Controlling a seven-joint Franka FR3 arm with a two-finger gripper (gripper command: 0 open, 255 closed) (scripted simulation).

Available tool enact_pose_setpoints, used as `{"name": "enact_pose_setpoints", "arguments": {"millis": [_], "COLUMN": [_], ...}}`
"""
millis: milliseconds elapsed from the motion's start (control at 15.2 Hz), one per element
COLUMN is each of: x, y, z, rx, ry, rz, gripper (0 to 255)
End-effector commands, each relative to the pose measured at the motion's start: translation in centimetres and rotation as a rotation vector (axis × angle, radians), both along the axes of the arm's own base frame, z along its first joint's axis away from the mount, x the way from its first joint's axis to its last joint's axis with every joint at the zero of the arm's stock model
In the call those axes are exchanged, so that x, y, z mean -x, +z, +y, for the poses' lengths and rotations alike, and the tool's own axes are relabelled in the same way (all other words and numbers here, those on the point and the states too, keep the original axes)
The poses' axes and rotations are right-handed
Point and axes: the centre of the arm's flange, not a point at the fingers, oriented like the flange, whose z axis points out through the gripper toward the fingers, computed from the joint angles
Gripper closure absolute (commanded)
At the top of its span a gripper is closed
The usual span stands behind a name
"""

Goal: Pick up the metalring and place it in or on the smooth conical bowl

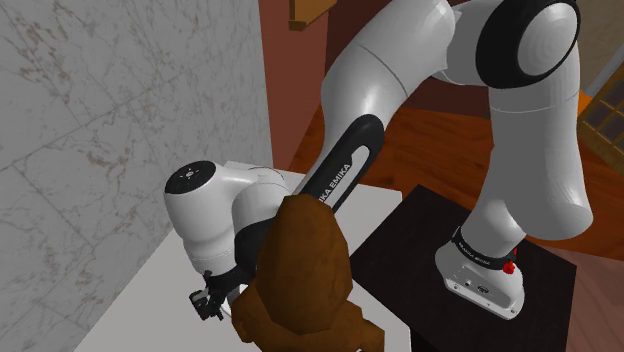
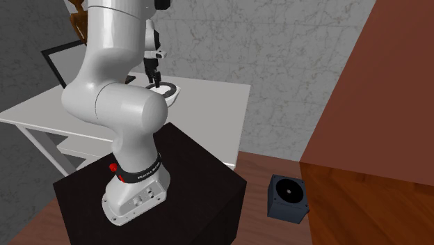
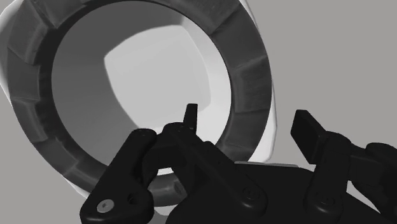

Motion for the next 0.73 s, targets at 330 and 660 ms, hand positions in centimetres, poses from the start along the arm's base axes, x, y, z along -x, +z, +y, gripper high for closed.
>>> {"name": "enact_pose_setpoints", "arguments": {"millis": [330, 660], "x": [-0.2, -0.4], "y": [2.6, 5.0], "z": [-0.2, -0.2], "rx": [0.0, 0.0], "ry": [0.0, 0.0], "rz": [0.0, 0.0], "gripper": [0, 0]}}
